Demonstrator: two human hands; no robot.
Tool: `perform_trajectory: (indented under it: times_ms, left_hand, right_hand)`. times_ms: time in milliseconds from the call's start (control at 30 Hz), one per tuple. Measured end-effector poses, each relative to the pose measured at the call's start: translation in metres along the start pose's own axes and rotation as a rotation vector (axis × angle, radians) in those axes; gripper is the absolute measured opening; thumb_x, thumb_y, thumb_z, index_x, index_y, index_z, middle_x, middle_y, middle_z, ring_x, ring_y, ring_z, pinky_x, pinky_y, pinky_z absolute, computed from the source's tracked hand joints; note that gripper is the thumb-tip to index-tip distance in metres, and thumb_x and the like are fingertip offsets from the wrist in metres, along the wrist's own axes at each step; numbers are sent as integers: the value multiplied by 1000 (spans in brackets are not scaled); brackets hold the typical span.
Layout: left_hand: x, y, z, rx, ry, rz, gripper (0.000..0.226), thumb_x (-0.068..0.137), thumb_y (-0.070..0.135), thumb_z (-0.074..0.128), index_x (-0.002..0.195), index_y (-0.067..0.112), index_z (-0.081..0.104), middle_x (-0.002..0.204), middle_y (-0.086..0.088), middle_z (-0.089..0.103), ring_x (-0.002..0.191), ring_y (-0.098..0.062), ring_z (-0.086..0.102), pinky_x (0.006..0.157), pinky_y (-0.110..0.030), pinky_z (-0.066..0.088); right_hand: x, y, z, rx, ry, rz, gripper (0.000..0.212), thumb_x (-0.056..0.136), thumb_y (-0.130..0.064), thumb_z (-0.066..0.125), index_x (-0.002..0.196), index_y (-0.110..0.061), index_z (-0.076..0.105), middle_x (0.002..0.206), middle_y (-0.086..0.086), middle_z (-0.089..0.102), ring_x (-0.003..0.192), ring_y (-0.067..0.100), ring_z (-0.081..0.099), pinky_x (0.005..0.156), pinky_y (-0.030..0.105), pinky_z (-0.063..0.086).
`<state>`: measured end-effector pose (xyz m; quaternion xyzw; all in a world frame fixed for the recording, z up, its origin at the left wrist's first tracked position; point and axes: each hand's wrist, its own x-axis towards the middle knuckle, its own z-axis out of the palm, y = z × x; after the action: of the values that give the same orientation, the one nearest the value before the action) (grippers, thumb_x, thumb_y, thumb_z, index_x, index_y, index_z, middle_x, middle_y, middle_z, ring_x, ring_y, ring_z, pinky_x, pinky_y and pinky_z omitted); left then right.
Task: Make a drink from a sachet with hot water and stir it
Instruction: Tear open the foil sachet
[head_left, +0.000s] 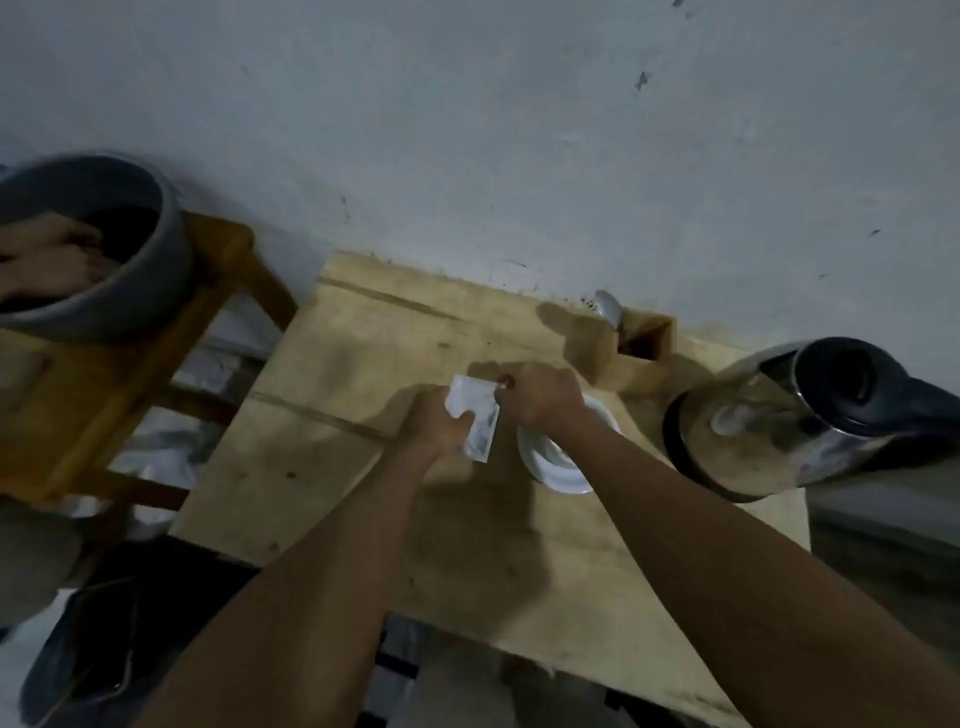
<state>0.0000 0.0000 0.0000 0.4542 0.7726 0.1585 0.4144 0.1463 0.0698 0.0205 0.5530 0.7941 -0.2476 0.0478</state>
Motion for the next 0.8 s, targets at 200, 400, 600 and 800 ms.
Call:
perform_trajectory:
  times_ms: [200, 400, 600, 800]
  left_hand:
    - [30, -21, 5, 103, 86, 12, 64, 77, 40, 71, 130, 10, 50, 135, -14, 52, 120, -32, 52, 96, -43, 48]
    - [41, -32, 7, 119, 52, 60, 69, 77, 38, 72, 135, 12, 47, 146, -12, 42, 135, -30, 39, 104, -41, 38]
    - [43, -35, 4, 65, 46, 102, 59, 75, 43, 69, 125, 16, 54, 130, -10, 54, 121, -27, 49, 98, -39, 44]
    - [38, -6, -20, -377, 29, 13, 26, 91, 31, 59, 107, 11, 67, 89, -2, 67, 83, -16, 62, 60, -16, 46]
  right_hand:
    - [39, -10, 17, -175, -83, 80, 29, 89, -39, 56, 112, -26, 68, 110, 1, 69, 106, 26, 62, 97, 41, 35]
    - [57, -15, 29, -149, -103, 98, 25, 88, -38, 58, 108, -28, 68, 105, 1, 70, 101, 25, 63, 94, 39, 34]
    - [61, -14, 28, 17, -119, 108, 28, 90, -42, 56, 100, -22, 73, 100, 4, 71, 95, 27, 65, 87, 38, 43]
    - [36, -12, -5, 504, -44, -11, 8, 91, -21, 68, 87, -19, 75, 83, -8, 68, 75, 7, 59, 71, 22, 43]
